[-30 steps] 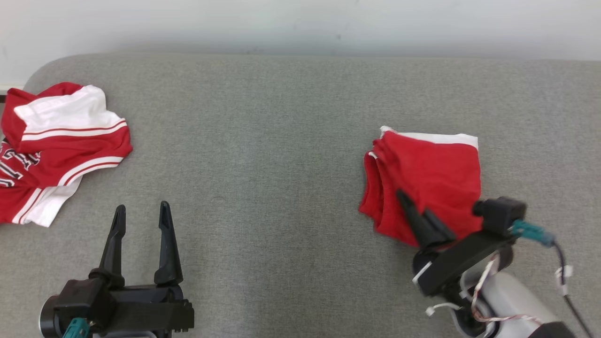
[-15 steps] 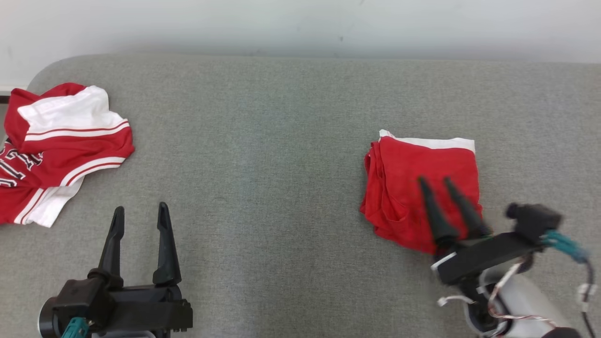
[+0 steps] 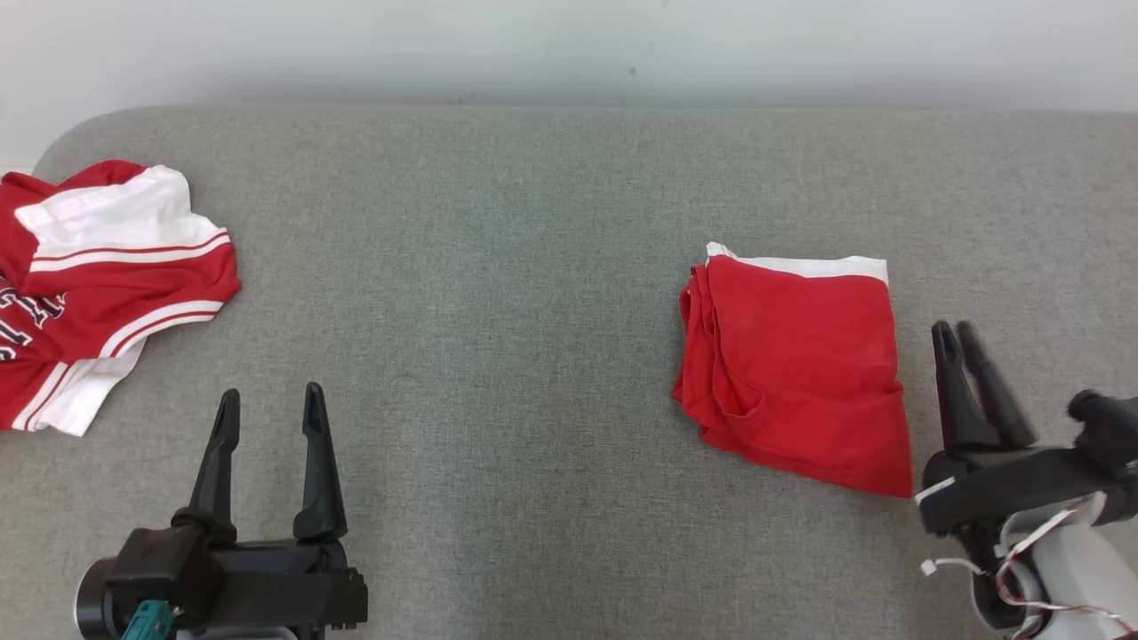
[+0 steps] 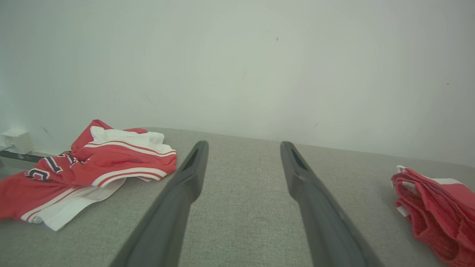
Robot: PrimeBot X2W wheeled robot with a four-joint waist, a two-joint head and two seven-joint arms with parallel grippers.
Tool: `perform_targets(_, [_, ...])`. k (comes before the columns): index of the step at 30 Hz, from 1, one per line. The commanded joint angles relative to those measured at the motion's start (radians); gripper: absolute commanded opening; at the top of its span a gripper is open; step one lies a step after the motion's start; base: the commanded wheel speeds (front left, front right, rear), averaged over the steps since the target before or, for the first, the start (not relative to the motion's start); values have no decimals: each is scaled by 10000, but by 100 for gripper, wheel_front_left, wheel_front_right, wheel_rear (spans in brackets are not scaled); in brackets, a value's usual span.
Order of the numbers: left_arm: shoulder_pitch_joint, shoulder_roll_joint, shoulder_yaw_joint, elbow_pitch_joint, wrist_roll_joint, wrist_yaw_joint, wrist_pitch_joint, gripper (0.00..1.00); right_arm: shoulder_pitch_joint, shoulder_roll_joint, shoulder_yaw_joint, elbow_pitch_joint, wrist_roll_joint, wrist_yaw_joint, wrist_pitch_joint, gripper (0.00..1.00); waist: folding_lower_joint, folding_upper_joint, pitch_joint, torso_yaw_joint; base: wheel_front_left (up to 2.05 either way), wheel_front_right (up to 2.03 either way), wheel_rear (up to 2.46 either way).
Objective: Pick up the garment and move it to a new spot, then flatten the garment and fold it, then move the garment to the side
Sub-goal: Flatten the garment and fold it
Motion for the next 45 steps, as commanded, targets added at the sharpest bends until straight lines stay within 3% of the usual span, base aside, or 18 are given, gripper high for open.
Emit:
perform_targets(1, [-91, 3, 3, 12, 67, -40, -7, 100, 97, 36, 75, 126, -155, -23, -48, 0, 0, 0, 28, 28, 0, 0, 0])
perform_targets(4, [-155, 5, -45, 53, 84, -48, -7, 100, -145, 13, 340, 643, -756, -23, -54, 0, 0, 0, 67, 90, 0, 0, 0])
perform_targets(12, [-294, 3, -224, 190, 47, -109, -7, 100, -655, 674, 1210, 1741, -1583, -23, -57, 0, 0, 0, 129, 367, 0, 0, 0])
perform_targets(22, [-371, 5, -219, 370, 26, -119, -7, 100, -1029, 2079, 2640, 2231, -2030, -23, -60, 0, 0, 0, 116, 452, 0, 0, 0])
perform_targets(28, [-335, 5, -142, 400, 109, -170, -7, 100, -1134, 2410, 2492, 1758, -2055, -23, -60, 0, 0, 0, 0, 216, 0, 0, 0])
perform_targets(32, [-232, 3, 71, 417, 207, -237, -7, 100, -1041, 2296, 2098, 1051, -2132, -23, -61, 0, 0, 0, -147, -165, 0, 0, 0])
perform_targets(45, [148, 6, 404, 360, 546, -269, -7, 100, 251, 1039, 727, -917, -2604, -23, -41, 0, 0, 0, -692, -1088, 0, 0, 0])
